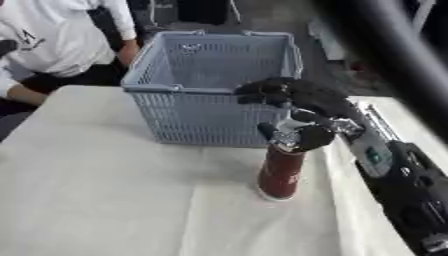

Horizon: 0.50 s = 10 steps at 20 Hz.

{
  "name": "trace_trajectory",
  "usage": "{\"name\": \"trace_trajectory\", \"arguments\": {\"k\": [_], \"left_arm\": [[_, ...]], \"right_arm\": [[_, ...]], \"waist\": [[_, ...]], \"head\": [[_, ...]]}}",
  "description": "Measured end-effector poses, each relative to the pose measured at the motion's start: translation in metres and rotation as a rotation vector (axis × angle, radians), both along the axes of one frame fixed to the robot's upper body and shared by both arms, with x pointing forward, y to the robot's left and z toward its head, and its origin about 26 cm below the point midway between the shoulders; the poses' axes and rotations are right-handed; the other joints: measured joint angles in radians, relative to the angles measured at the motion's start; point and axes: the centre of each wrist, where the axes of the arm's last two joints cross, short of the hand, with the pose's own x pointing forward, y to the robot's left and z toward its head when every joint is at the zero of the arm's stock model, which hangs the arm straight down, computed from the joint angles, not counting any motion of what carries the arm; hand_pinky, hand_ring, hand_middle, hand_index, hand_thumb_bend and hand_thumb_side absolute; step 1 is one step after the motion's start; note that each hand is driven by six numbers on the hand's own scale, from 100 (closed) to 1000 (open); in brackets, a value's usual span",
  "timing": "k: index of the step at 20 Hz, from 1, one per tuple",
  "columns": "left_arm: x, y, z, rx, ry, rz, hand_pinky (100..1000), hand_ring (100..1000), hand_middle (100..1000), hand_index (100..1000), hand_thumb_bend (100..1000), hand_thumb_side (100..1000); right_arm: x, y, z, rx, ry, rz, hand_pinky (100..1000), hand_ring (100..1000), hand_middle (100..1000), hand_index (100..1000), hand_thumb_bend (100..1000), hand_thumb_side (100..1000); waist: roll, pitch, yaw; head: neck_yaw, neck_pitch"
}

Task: Pick up objects on the table and place them in the box.

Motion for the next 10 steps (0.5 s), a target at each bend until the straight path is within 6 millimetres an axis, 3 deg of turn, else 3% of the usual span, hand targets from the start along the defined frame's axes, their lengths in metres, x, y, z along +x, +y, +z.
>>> {"name": "trace_trajectory", "arguments": {"k": [10], "left_arm": [[-0.0004,0.0003,-0.0009,0.005,0.006,-0.001,917,736,907,1000,456,1000]], "right_arm": [[-0.0016,-0.0003,-0.0071,-0.02,0.005,-0.001,860,839,917,949,100,1000]], "waist": [[0.001,0.0,0.0]], "head": [[0.0,0.0]]}}
